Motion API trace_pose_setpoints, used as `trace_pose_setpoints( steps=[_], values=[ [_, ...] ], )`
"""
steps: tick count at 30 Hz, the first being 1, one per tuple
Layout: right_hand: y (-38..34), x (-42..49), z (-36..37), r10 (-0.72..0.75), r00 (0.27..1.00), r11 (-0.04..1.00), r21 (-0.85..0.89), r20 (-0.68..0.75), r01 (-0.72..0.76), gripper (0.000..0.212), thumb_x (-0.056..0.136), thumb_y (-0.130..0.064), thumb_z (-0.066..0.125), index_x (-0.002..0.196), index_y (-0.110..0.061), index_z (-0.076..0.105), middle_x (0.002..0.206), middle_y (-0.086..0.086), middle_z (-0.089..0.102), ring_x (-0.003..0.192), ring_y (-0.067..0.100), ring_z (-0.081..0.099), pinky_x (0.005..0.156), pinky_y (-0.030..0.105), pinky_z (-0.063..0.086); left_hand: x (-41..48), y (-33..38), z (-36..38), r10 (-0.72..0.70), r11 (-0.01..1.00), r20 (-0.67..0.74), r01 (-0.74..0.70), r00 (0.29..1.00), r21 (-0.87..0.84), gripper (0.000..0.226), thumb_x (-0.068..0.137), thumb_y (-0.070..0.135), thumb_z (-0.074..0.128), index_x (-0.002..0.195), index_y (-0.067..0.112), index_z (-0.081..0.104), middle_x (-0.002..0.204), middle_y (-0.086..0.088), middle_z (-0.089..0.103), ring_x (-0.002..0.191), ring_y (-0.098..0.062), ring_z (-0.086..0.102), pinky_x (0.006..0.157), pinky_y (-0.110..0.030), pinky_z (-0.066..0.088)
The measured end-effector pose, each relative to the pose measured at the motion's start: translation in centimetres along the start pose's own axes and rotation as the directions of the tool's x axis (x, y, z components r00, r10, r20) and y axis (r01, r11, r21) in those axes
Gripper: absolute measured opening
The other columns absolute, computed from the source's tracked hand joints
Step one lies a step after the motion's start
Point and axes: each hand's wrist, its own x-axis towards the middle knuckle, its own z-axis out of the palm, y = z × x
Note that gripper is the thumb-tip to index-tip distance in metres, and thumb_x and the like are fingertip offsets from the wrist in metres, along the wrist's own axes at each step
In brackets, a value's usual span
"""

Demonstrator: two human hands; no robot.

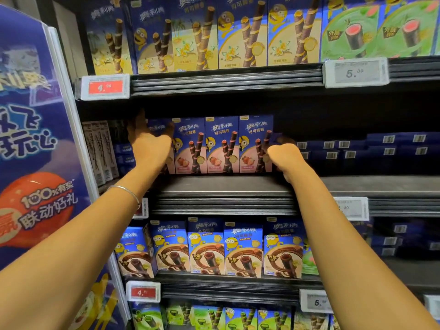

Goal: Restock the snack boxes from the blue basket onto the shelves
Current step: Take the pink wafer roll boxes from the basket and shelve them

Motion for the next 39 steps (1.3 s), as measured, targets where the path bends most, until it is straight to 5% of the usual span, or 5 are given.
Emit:
trace_pose_setpoints(
  steps=[6,13,23,32,39],
  values=[
    [0.2,-2.4,-0.9,-0.134,0.991,0.986,0.099,-0.026,0.136,0.025,0.098,-0.029,0.059,0.117,-0.014,0.052,0.106,0.002,0.058,0.081,0.005,0.051,0.057,0.023,0.037,-4.6,1.6,0.0,-0.135,0.966,-0.010,0.129,0.991,-0.226,0.038,0.098,0.029,0.068,0.130,0.010,0.059,0.129,-0.014,0.066,0.117,-0.030,0.066,0.100,-0.047,0.057],
    [-0.7,-7.6,-3.2,-0.301,0.951,0.912,0.312,0.069,0.266,0.025,0.103,-0.040,0.052,0.124,-0.025,0.054,0.109,-0.016,0.062,0.099,0.000,0.064,0.077,0.022,0.054,-11.9,5.1,-0.9,-0.063,0.957,0.046,0.074,0.997,-0.282,0.053,0.105,0.032,0.065,0.151,0.008,0.053,0.138,-0.004,0.064,0.127,-0.012,0.061,0.116,-0.036,0.049],
    [8.1,-16.1,-8.1,-0.266,0.907,0.790,0.613,0.325,0.013,0.047,0.096,-0.053,0.044,0.129,-0.024,0.061,0.124,-0.003,0.073,0.111,0.017,0.071,0.088,0.042,0.059,-28.0,4.9,-4.3,-0.335,0.854,0.090,0.343,0.938,-0.392,0.032,0.104,0.044,0.051,0.131,0.030,0.063,0.123,0.003,0.076,0.115,-0.015,0.073,0.080,-0.024,0.055],
    [26.8,-28.9,-15.9,0.252,0.859,0.890,0.242,0.445,-0.387,0.045,0.107,-0.044,0.038,0.130,-0.013,0.063,0.114,0.000,0.075,0.093,0.014,0.072,0.079,0.031,0.051,-50.6,-1.3,-9.6,-0.747,0.501,0.335,0.817,0.575,-0.285,0.047,0.113,0.049,0.028,0.135,0.023,0.061,0.130,-0.008,0.071,0.106,-0.020,0.069,0.078,-0.031,0.048],
    [40.1,-38.3,-24.5,0.671,0.620,0.721,-0.163,0.407,-0.673,0.034,0.106,-0.048,0.040,0.112,-0.023,0.063,0.115,0.005,0.071,0.091,0.019,0.066,0.079,0.033,0.044,-66.8,-0.9,-8.1,-0.867,0.262,0.434,0.965,0.244,-0.020,0.041,0.109,0.061,0.033,0.109,0.032,0.063,0.113,0.005,0.075,0.097,-0.013,0.072,0.082,-0.034,0.046]
  ],
)
